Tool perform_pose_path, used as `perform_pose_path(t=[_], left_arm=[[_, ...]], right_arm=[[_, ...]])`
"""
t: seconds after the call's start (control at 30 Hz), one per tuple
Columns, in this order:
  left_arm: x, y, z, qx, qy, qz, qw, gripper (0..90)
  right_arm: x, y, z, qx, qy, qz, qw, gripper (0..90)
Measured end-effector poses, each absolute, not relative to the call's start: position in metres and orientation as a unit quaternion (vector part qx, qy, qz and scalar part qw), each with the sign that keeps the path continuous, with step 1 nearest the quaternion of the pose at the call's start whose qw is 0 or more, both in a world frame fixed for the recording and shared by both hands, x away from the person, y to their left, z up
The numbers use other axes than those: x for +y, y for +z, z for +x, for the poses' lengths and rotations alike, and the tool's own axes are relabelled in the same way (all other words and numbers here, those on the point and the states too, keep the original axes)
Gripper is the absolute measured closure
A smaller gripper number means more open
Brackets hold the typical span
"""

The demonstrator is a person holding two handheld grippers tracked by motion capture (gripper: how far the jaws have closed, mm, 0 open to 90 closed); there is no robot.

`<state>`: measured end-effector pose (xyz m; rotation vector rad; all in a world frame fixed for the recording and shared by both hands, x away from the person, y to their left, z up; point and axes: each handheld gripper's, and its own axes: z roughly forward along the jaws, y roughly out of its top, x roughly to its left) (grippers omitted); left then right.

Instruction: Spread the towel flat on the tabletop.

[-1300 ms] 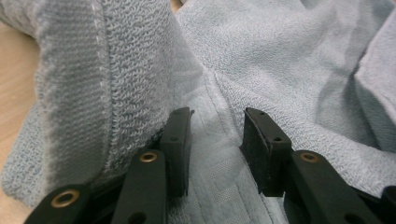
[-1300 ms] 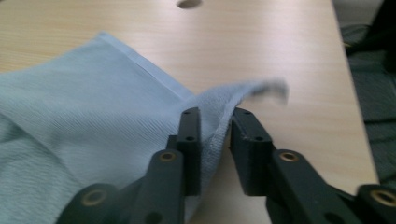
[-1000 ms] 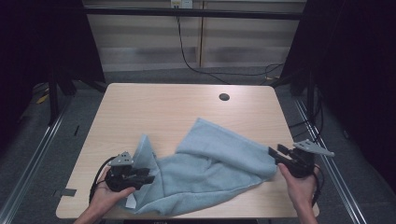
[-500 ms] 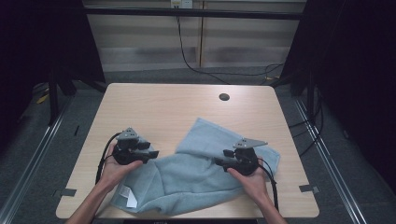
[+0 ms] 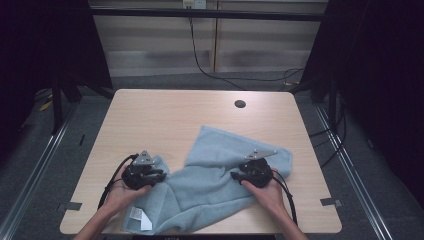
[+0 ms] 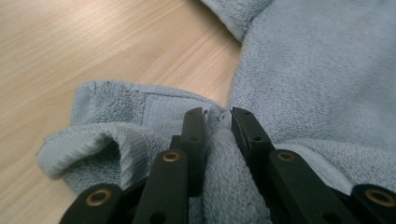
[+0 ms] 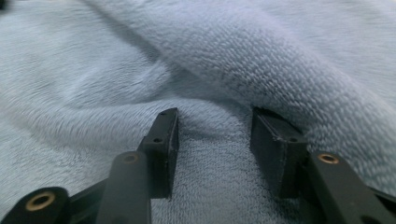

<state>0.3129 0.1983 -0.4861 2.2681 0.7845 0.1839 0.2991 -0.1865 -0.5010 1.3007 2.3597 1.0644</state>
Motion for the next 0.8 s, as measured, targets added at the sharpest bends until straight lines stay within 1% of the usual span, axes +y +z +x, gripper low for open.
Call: perform_pose_path(t=[0.1, 0.13, 0.17, 0.23, 0.3, 0.33, 0.4, 0.43, 0.5, 0.53, 0.57, 0.6, 0.63, 0.7, 0.73, 0.77, 0.8], left_arm=[[0.195, -0.486, 0.306, 0.314, 0.066, 0.876, 0.361, 74.6], [0.193, -0.486, 0.302, 0.308, 0.058, 0.878, 0.363, 73.4], [0.192, -0.486, 0.297, 0.304, 0.051, 0.879, 0.364, 72.0], [0.187, -0.485, 0.287, 0.304, 0.036, 0.878, 0.368, 70.6], [0.183, -0.484, 0.269, 0.282, 0.008, 0.882, 0.377, 68.7], [0.183, -0.484, 0.269, 0.282, 0.008, 0.882, 0.377, 67.9], [0.180, -0.483, 0.261, 0.273, -0.004, 0.882, 0.385, 67.5], [0.180, -0.481, 0.259, 0.265, -0.019, 0.878, 0.397, 67.3], [0.181, -0.478, 0.260, 0.262, -0.018, 0.877, 0.403, 64.8], [0.181, -0.476, 0.263, 0.263, -0.019, 0.873, 0.409, 64.8], [0.181, -0.473, 0.267, 0.270, -0.019, 0.868, 0.416, 62.0], [0.181, -0.467, 0.279, 0.278, -0.017, 0.862, 0.424, 61.8], [0.181, -0.467, 0.279, 0.278, -0.017, 0.862, 0.424, 62.1], [0.182, -0.462, 0.294, 0.287, -0.023, 0.851, 0.439, 61.7], [0.181, -0.460, 0.303, 0.294, -0.022, 0.848, 0.440, 59.8], [0.180, -0.457, 0.316, 0.303, 0.007, 0.842, 0.446, 58.1], [0.179, -0.456, 0.323, 0.305, 0.004, 0.837, 0.455, 57.6]], right_arm=[[-0.187, -0.502, 0.312, 0.803, 0.366, 0.453, 0.128, 53.9], [-0.188, -0.502, 0.319, 0.801, 0.367, 0.455, 0.128, 54.0], [-0.190, -0.505, 0.333, 0.791, 0.378, 0.463, 0.131, 56.0], [-0.191, -0.505, 0.340, 0.788, 0.382, 0.467, 0.125, 56.0], [-0.191, -0.507, 0.356, 0.781, 0.393, 0.469, 0.122, 56.3], [-0.191, -0.507, 0.356, 0.781, 0.393, 0.469, 0.122, 56.3], [-0.187, -0.509, 0.368, 0.777, 0.400, 0.471, 0.120, 55.7], [-0.185, -0.509, 0.371, 0.777, 0.401, 0.471, 0.120, 54.8], [-0.183, -0.509, 0.374, 0.776, 0.403, 0.469, 0.123, 53.5], [-0.181, -0.510, 0.376, 0.776, 0.405, 0.467, 0.124, 50.4], [-0.177, -0.510, 0.378, 0.776, 0.409, 0.465, 0.117, 44.0], [-0.174, -0.509, 0.378, 0.779, 0.406, 0.463, 0.117, 44.1], [-0.174, -0.509, 0.378, 0.779, 0.406, 0.463, 0.117, 44.1], [-0.169, -0.506, 0.375, 0.787, 0.405, 0.452, 0.113, 44.3], [-0.167, -0.503, 0.372, 0.790, 0.409, 0.443, 0.112, 45.9], [-0.165, -0.495, 0.365, 0.791, 0.414, 0.436, 0.114, 46.3], [-0.165, -0.491, 0.361, 0.789, 0.422, 0.433, 0.109, 46.4]])
